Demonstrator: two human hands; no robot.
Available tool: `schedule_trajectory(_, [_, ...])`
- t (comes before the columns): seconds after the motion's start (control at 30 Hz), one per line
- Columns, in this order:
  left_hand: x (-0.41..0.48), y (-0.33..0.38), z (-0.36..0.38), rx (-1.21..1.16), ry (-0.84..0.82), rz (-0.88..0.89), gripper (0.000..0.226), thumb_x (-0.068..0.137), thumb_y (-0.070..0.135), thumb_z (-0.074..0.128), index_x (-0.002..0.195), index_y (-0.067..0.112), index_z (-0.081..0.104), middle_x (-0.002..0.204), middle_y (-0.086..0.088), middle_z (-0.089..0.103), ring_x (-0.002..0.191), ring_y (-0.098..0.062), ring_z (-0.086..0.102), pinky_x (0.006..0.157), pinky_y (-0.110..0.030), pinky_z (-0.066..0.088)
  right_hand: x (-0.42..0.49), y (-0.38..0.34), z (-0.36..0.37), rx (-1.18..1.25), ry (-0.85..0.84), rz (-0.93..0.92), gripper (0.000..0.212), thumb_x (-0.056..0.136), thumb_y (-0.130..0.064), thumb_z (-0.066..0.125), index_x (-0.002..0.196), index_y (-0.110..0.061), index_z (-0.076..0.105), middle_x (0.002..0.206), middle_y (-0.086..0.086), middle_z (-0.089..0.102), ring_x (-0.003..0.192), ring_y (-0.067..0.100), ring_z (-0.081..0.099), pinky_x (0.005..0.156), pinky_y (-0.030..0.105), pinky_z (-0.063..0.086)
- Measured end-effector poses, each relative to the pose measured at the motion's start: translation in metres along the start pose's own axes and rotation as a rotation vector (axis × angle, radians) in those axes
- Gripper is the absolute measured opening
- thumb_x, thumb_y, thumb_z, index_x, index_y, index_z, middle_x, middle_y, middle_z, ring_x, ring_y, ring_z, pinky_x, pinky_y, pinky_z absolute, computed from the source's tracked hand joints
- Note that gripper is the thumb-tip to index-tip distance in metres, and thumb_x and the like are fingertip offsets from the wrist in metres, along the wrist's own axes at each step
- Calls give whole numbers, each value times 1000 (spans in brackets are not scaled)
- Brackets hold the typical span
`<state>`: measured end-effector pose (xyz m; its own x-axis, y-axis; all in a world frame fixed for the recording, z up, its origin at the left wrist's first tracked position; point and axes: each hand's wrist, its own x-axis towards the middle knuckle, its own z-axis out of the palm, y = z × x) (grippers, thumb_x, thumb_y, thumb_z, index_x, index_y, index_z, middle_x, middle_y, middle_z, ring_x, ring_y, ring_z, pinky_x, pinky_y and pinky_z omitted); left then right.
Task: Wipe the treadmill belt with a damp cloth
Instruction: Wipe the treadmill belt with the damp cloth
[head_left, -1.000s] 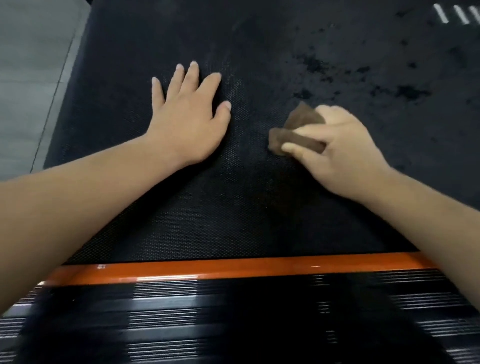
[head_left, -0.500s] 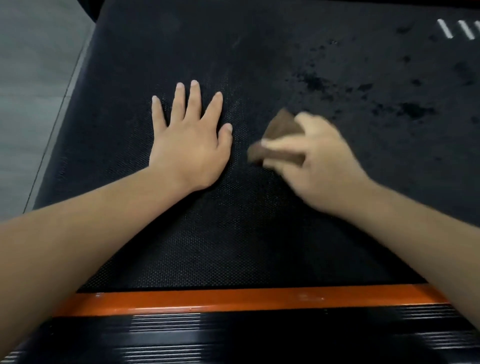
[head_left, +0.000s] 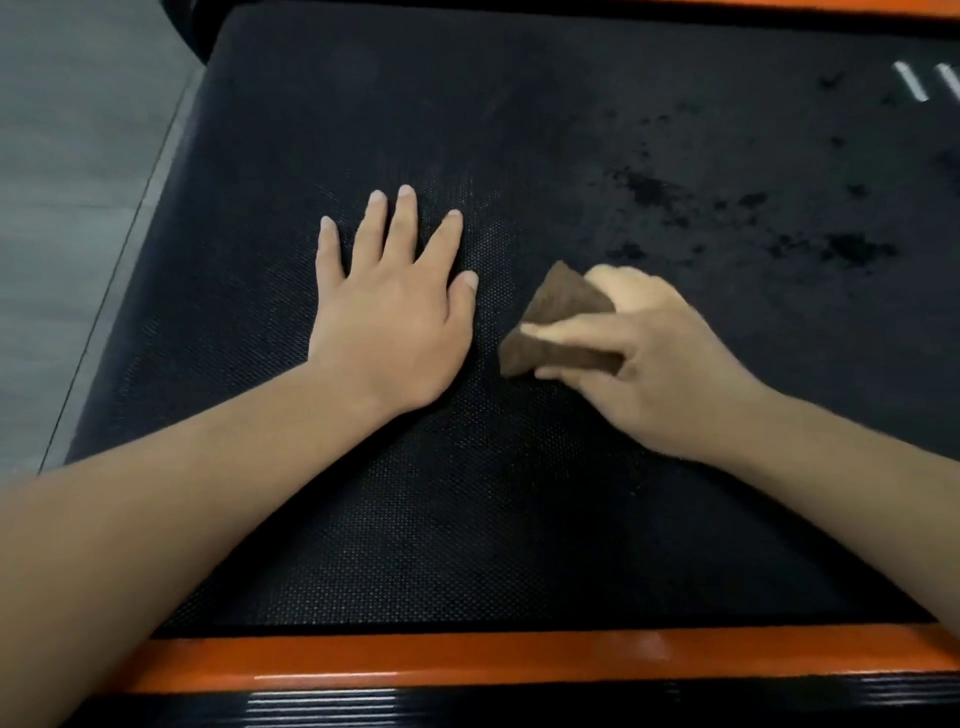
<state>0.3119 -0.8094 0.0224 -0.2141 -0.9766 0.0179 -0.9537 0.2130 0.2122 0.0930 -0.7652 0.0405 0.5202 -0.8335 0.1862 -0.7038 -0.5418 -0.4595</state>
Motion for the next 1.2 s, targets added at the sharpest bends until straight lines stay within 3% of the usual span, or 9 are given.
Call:
schedule_trajectory(0.13, [7, 1, -8, 46, 24, 7, 58, 103, 50, 29, 154, 26, 40, 163, -14, 30, 151, -37, 23, 120, -61, 14, 59, 55, -21, -177, 196, 200, 33, 90, -52, 59, 108, -31, 77, 95, 10, 57, 88, 34, 57, 79, 44, 50])
schedule_trajectory(0.2, [19, 0, -10, 21, 42, 29, 59, 100, 51, 29, 152, 26, 42, 158, -14, 35, 148, -36, 26, 120, -58, 14, 68, 62, -18, -177, 259, 280, 31, 89, -51, 60, 108, -32, 77, 98, 9, 56, 90, 32, 58, 81, 46, 51])
schedule_trajectory(0.4, [54, -1, -3, -50, -4, -7, 57, 107, 44, 26, 163, 30, 22, 173, -8, 7, 159, -26, -4, 126, -55, -8, 29, 18, -5, -38, 56, 44, 26, 93, -45, 64, 110, -31, 77, 91, 6, 56, 85, 28, 55, 75, 40, 45])
schedule_trajectory(0.6, [52, -1, 0, -57, -5, -18, 57, 108, 44, 23, 164, 30, 20, 174, -5, 4, 159, -23, -6, 126, -54, -9, 96, 79, -20, -169, 277, 333, 24, 92, -47, 64, 106, -32, 77, 102, 11, 57, 95, 32, 57, 86, 45, 50])
schedule_trajectory(0.77, [52, -1, 0, -36, 1, -7, 59, 107, 44, 22, 164, 30, 17, 174, -5, 1, 159, -23, -8, 126, -54, -10, 59, 44, -11, -38, 55, 66, 31, 92, -49, 60, 109, -30, 77, 93, 6, 56, 86, 26, 55, 76, 42, 46])
schedule_trajectory(0.83, [53, -1, 0, -24, -7, -9, 60, 107, 45, 21, 164, 30, 17, 174, -5, 1, 159, -23, -9, 126, -54, -10, 82, 65, -19, -114, 90, 80, 36, 92, -52, 58, 107, -26, 77, 95, 9, 57, 89, 31, 56, 79, 45, 47])
schedule_trajectory(0.97, [52, 0, 0, -20, -16, -9, 61, 106, 46, 18, 164, 30, 15, 174, -5, 1, 159, -22, -9, 126, -54, -10, 127, 102, -30, -163, 266, 309, 28, 93, -48, 62, 104, -26, 77, 103, 11, 58, 96, 34, 58, 86, 44, 48])
schedule_trajectory(1.1, [52, 1, 1, -11, -1, -1, 61, 106, 46, 17, 165, 30, 14, 174, -5, 0, 159, -22, -10, 126, -55, -8, 92, 70, -17, -80, 173, 169, 23, 93, -46, 64, 105, -32, 77, 96, 5, 57, 90, 26, 56, 80, 39, 47])
schedule_trajectory(1.2, [53, 0, 2, 7, 3, -2, 62, 104, 48, 13, 164, 30, 13, 174, -5, -1, 159, -22, -10, 126, -56, -8, 96, 74, -22, -92, 129, 113, 31, 91, -51, 60, 104, -28, 78, 94, 5, 59, 89, 26, 56, 79, 40, 47])
